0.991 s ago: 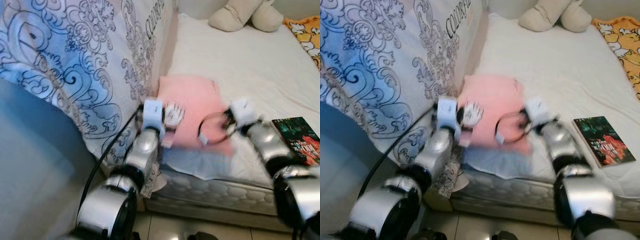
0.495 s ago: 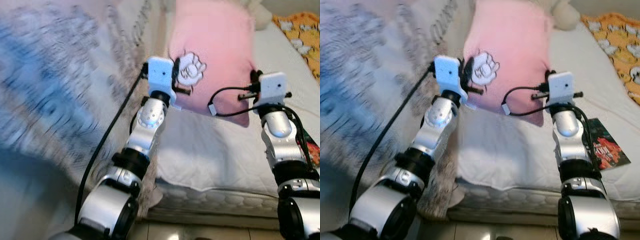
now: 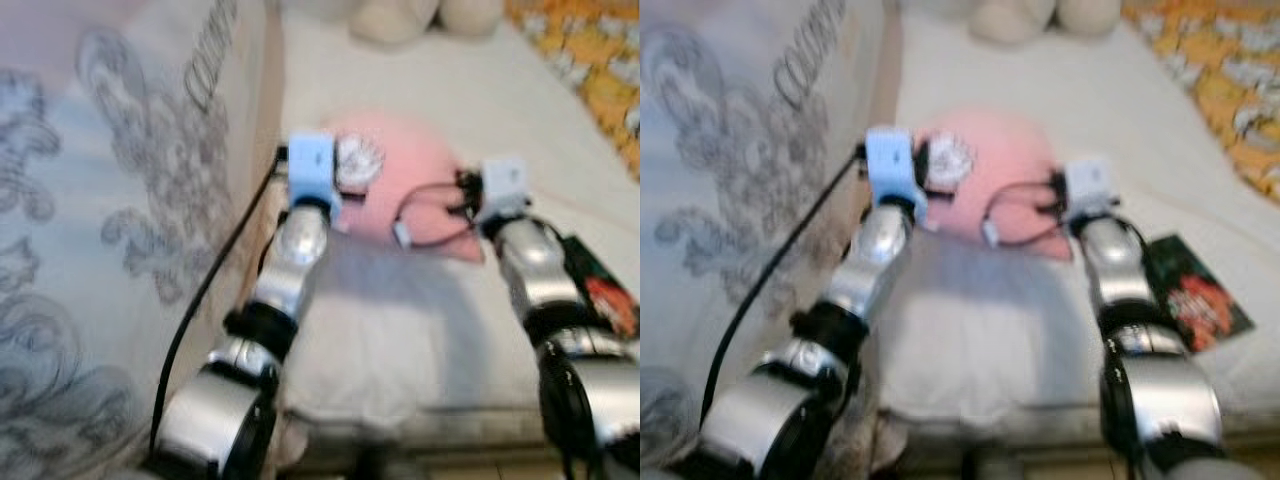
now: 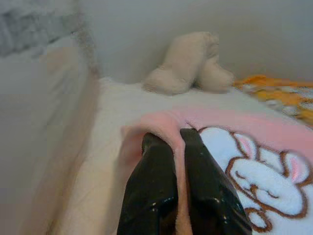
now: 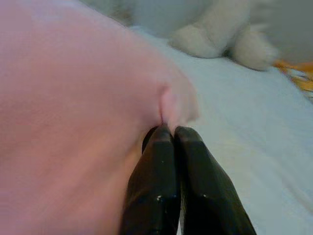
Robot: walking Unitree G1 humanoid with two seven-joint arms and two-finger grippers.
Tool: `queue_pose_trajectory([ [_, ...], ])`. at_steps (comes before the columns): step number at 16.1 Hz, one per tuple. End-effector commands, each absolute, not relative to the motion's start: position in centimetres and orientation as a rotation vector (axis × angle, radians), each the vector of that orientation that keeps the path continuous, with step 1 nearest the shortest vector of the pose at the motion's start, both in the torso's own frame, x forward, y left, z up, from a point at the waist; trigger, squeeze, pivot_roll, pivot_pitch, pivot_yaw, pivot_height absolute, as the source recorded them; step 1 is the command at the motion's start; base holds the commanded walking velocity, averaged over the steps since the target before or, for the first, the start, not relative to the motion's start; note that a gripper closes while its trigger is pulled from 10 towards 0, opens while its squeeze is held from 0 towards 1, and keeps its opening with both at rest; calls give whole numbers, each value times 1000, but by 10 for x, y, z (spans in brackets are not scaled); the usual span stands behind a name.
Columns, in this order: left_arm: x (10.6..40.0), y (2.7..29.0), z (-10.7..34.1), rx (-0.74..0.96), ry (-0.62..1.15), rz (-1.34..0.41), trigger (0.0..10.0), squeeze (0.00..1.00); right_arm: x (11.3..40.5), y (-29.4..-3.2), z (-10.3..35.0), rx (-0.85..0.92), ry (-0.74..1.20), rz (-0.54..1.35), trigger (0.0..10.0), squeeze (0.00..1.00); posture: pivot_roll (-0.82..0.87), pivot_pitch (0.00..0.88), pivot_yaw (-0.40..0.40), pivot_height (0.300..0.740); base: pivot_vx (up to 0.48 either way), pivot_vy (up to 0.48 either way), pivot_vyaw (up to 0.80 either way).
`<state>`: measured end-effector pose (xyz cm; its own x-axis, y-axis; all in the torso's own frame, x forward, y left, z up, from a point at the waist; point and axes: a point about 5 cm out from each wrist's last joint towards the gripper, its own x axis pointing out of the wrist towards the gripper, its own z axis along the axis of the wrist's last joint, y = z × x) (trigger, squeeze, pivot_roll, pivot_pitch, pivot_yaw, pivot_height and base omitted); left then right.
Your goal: Clean up the room
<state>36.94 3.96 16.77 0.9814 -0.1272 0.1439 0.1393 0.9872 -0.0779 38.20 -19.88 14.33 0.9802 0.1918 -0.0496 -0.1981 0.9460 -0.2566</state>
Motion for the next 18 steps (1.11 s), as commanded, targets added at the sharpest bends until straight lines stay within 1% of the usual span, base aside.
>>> queue_pose_trajectory([
  [1, 359, 5, 166, -175, -108, -159, 10000, 0, 378, -187, 128, -294, 91, 277, 0, 0, -143, 96, 37, 740, 0, 0, 0],
  [3, 363, 14, 159, -121, -88, -98, 10000, 0, 374, -177, 114, -354, 162, 350, 0, 0, -117, 143, 22, 740, 0, 0, 0],
  [4, 369, 30, 154, -68, -73, -25, 10000, 0, 373, -169, 108, -397, 200, 404, 0, 0, -110, 158, 16, 740, 0, 0, 0],
  [5, 371, 41, 151, -42, -67, 30, 10000, 0, 372, -164, 106, -420, 207, 444, 0, 0, -104, 181, 8, 740, 0, 0, 0],
  [6, 372, 58, 141, -12, -37, 128, 10000, 0, 372, -157, 105, -421, 215, 490, 0, 0, -100, 187, -1, 740, 0, 0, 0],
  [7, 366, 67, 126, 13, 8, 196, 10000, 0, 371, -152, 104, -417, 227, 533, 0, 0, -94, 194, -8, 740, 0, 0, 0],
  [8, 353, 61, 104, 15, 67, 193, 10000, 0, 368, -149, 98, -458, 255, 587, 0, 0, -90, 191, -13, 740, 0, 0, 0],
  [10, 334, 33, 84, -32, 146, 122, 10000, 0, 359, -158, 82, -541, 375, 625, 0, 0, -95, 184, -20, 740, 0, 0, 0],
  [11, 331, 25, 82, -61, 168, 99, 10000, 0, 357, -164, 77, -600, 420, 618, 0, 0, -96, 181, -23, 740, 0, 0, 0],
  [12, 325, 5, 80, -115, 212, 26, 10000, 0, 355, -180, 73, -708, 489, 562, 0, 0, -104, 174, -26, 740, 0, 0, 0],
  [13, 321, -7, 79, -152, 242, -24, 10000, 0, 356, -190, 74, -765, 519, 521, 0, 0, -109, 171, -26, 740, 0, 0, 0],
  [14, 321, -11, 82, -147, 232, -43, 10000, 0, 361, -194, 82, -750, 494, 472, 0, 0, -118, 167, -23, 740, 0, 0, 0],
  [16, 325, -12, 87, -197, 240, -42, 10000, 0, 367, -200, 92, -755, 478, 439, 0, 0, -118, 158, -21, 740, 0, 0, 0],
  [17, 327, -15, 95, -169, 199, -76, 10000, 0, 370, -201, 98, -751, 449, 410, 0, 0, -124, 149, -18, 740, 0, 0, 0],
  [18, 329, -14, 98, -152, 180, -77, 10000, 1000, 372, -203, 101, -741, 419, 355, 0, 1000, -124, 145, -19, 740, 0, 0, 0],
])
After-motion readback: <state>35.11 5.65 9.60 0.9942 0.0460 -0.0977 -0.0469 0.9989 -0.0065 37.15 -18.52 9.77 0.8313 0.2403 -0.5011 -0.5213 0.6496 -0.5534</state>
